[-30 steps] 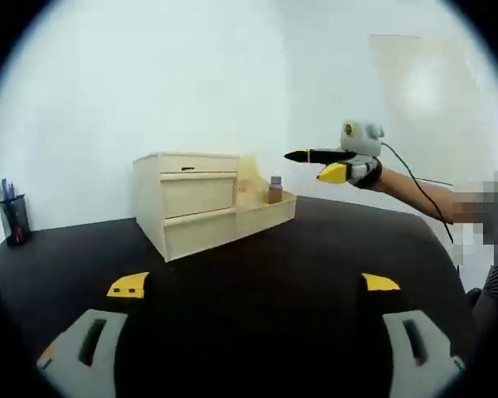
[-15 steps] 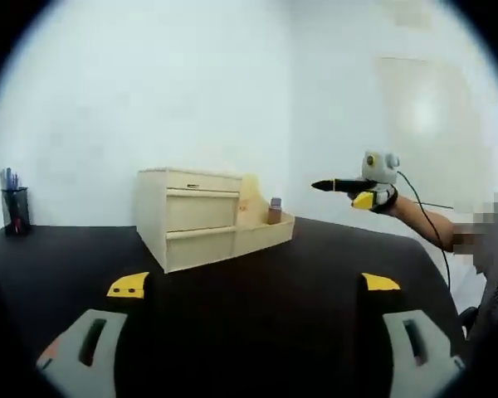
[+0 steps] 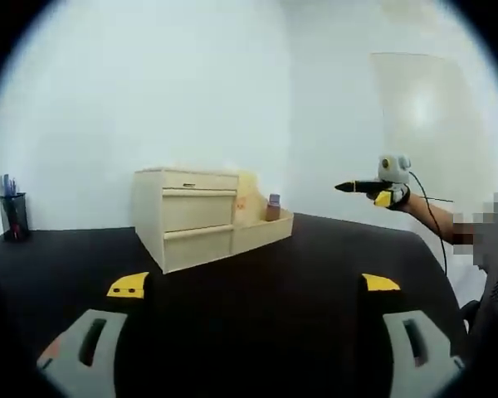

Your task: Open the drawer, pick up the cosmetic bottles from the table one by one, place them into the drawer, release the gripper, close the drawer, and move the gripper away

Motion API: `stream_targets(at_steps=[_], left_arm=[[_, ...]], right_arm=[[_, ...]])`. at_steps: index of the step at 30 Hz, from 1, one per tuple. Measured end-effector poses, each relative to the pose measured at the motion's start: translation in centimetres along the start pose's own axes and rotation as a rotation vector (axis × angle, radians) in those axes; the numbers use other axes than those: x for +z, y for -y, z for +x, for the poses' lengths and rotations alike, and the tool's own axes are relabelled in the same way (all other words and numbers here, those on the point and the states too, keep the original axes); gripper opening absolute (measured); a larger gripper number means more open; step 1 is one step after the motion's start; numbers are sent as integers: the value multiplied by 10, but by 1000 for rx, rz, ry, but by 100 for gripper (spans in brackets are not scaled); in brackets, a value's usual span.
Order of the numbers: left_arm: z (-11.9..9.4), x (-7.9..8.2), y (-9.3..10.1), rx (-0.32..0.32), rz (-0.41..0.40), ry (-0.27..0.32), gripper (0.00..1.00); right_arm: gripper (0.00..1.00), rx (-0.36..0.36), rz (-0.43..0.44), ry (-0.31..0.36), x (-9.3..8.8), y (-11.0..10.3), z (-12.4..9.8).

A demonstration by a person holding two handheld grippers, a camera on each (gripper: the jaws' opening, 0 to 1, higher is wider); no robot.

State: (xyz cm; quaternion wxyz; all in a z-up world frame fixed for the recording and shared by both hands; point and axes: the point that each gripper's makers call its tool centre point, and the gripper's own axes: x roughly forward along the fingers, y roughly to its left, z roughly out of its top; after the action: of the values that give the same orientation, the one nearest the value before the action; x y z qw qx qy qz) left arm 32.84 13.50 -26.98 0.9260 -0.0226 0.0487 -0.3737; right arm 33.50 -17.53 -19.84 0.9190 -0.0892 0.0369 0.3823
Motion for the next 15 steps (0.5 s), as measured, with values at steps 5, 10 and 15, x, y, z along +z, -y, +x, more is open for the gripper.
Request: stream_targets(at_steps=[5,10,15], left_arm=[[-2,4,-4,1,-1,7,96],[-2,1,-5,9,9,-7,96],[-1,-4,-1,7,15,-22,96]], right_arm=[[93,-16,24,-15,-20,4,-21],[93,-22,79,-2,-42,11,-38],[93,-9,144,21,-67,15,-48]])
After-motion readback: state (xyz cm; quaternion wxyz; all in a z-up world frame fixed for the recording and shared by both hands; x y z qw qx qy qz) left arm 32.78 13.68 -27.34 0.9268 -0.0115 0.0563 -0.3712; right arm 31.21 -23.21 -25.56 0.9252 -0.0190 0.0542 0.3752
